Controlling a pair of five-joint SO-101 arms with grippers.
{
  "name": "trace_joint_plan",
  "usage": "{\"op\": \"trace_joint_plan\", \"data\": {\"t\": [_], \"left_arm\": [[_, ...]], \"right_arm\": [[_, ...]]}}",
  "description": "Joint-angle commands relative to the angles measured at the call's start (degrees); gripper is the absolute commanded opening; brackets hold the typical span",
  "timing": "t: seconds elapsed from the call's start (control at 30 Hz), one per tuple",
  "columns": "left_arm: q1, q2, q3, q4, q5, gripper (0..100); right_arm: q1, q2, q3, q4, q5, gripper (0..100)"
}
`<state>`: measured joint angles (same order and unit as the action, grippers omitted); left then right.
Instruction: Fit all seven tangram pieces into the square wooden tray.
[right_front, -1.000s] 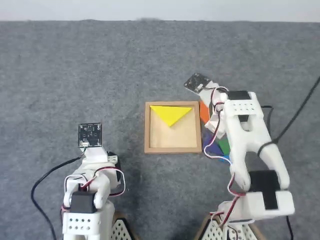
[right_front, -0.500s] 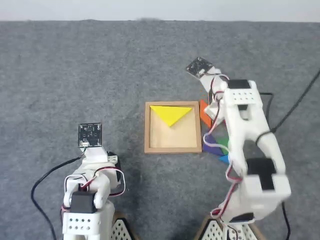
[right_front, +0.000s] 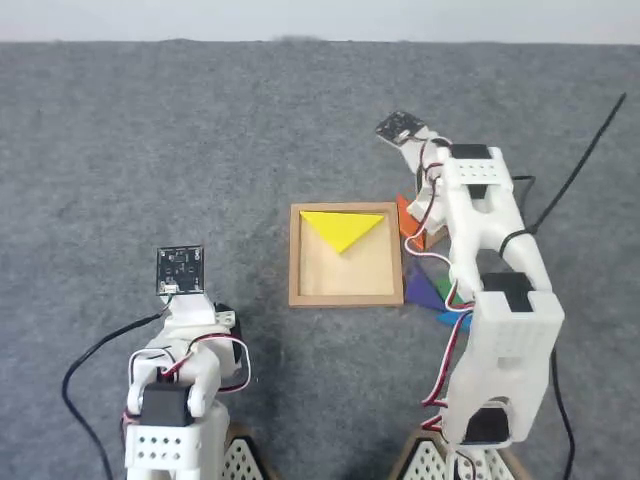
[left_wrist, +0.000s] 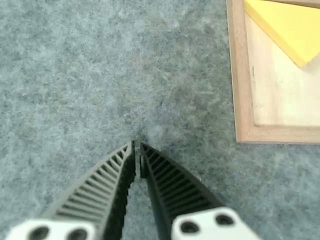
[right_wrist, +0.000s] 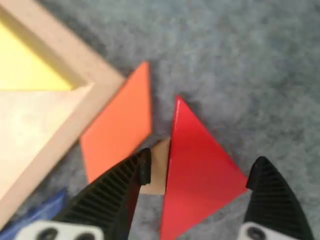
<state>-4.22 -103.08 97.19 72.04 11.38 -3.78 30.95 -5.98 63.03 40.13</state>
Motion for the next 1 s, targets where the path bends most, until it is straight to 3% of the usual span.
{"op": "trace_joint_plan", "data": {"t": [0.0, 0.43, 0.57, 0.8, 0.97], "left_arm": [[-0.35, -1.14, -0.75, 0.26, -0.88, 1], [-0.35, -1.14, -0.75, 0.26, -0.88, 1], [-0.35, -1.14, -0.75, 0.26, -0.88, 1], [-0.35, -1.14, -0.75, 0.26, -0.88, 1], [-0.35, -1.14, -0.75, 0.26, -0.88, 1]], "right_arm": [[3.65, 1.27, -2.9, 1.98, 0.18, 32.2], [3.82, 1.01, -3.08, 7.6, -1.85, 31.3], [2.68, -0.92, 3.25, 5.49, -0.26, 28.5], [1.98, -18.59, 18.73, -4.79, -0.09, 29.9], [2.15, -25.71, 17.93, -4.62, 0.26, 29.9]]}}
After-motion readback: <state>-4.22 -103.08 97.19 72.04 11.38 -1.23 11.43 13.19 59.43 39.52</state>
